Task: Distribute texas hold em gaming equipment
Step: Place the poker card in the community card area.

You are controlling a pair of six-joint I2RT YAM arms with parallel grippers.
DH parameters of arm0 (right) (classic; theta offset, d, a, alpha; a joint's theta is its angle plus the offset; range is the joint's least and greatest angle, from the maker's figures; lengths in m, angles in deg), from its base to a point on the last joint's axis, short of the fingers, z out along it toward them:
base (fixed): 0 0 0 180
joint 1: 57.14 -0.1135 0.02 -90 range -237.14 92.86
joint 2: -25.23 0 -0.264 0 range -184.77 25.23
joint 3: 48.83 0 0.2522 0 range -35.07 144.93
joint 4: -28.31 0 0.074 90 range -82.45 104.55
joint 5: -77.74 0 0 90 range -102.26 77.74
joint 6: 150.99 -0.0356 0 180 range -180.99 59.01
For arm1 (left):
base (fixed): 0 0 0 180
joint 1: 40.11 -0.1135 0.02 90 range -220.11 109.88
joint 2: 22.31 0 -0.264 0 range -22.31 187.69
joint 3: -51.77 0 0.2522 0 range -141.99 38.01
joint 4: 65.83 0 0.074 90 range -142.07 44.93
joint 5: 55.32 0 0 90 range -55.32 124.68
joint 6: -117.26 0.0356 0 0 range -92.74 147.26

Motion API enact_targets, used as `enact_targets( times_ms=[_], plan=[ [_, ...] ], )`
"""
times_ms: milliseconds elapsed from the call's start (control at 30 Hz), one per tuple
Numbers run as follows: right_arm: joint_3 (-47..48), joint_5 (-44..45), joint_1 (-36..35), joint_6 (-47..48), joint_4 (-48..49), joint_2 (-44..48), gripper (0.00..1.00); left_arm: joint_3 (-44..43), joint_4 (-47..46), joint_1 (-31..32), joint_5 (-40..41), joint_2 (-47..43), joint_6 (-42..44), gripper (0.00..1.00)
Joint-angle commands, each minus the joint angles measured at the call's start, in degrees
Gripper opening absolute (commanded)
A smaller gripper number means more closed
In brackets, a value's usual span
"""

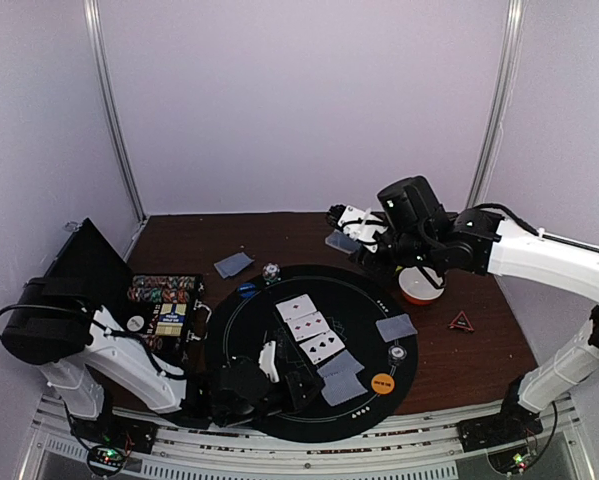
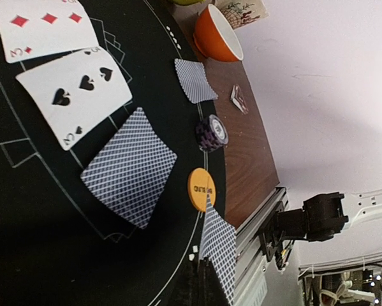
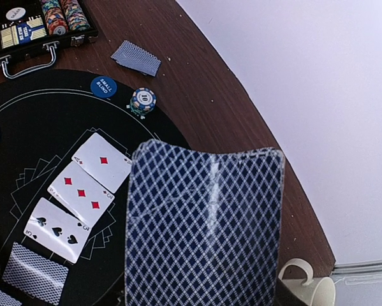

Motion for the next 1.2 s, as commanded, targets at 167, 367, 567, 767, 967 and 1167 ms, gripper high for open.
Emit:
enact_targets(
  times_ms=[167,367,567,767,967,1167],
  plan=[
    [-3.7,1.5,0.0,-0.1,0.7,5.1,0.5,-8.8,-8.9,3.1,5.2,12.0,-11.8,0.0],
    [-3.1,1.3,0.1,0.0,0.7,5.1,0.5,-9.5,-8.3,4.9,8.3,16.5,-19.4,0.0],
    [-3.6,0.9,0.1,0.1,0.7,5.4,0.5,-8.2,-7.9,6.3,13.5,17.4,-24.9,0.0],
    [-3.9,0.9,0.1,0.7,0.9,5.7,0.5,-9.2,-9.2,6.5,15.1,19.2,-25.0,0.0],
    [-3.7,1.0,0.1,1.0,0.8,5.5,0.5,-9.5,-13.0,6.5,14.0,22.7,-26.6,0.0],
    [-3.8,0.8,0.1,1.0,0.7,5.4,0.5,-10.3,-13.0,6.4,14.7,23.5,-26.7,0.0]
  ],
)
